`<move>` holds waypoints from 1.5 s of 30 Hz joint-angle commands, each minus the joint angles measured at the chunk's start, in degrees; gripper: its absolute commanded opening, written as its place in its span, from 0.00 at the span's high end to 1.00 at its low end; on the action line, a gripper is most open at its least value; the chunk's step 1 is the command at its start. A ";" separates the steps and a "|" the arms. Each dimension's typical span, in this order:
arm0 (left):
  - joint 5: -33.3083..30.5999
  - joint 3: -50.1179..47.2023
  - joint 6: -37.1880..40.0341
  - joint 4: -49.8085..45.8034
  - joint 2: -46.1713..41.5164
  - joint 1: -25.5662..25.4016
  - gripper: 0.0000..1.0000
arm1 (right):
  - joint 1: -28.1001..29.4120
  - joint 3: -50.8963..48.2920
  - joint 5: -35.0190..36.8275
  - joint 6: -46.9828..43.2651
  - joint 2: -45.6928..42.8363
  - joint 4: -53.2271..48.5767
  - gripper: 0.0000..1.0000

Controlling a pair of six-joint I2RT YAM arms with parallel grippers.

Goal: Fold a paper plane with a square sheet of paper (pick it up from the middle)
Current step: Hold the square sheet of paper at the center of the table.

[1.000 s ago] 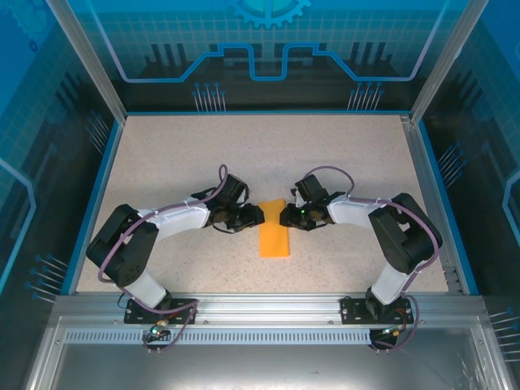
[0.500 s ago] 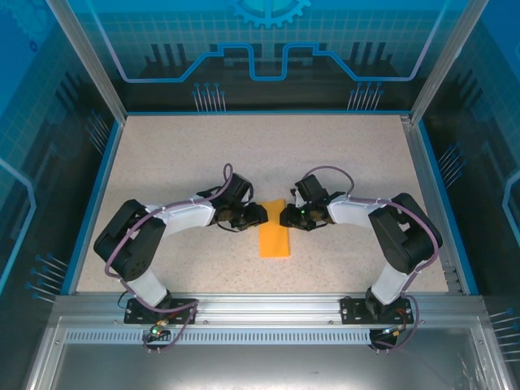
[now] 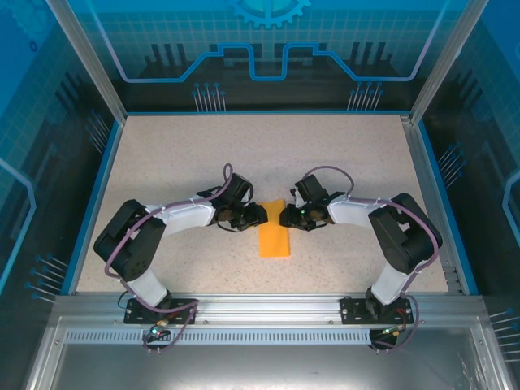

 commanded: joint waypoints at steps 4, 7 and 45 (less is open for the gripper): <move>0.38 1.86 1.09 -0.94 0.60 -0.27 0.61 | 1.30 -0.46 1.87 -1.08 2.50 -1.78 0.72; 0.47 1.95 1.20 -1.07 0.63 -0.28 0.61 | 1.25 -0.47 1.82 -1.10 2.43 -1.82 0.72; 2.09 -0.88 1.40 3.01 7.47 -1.57 0.81 | 1.24 -0.11 1.74 -1.27 2.59 -2.31 0.71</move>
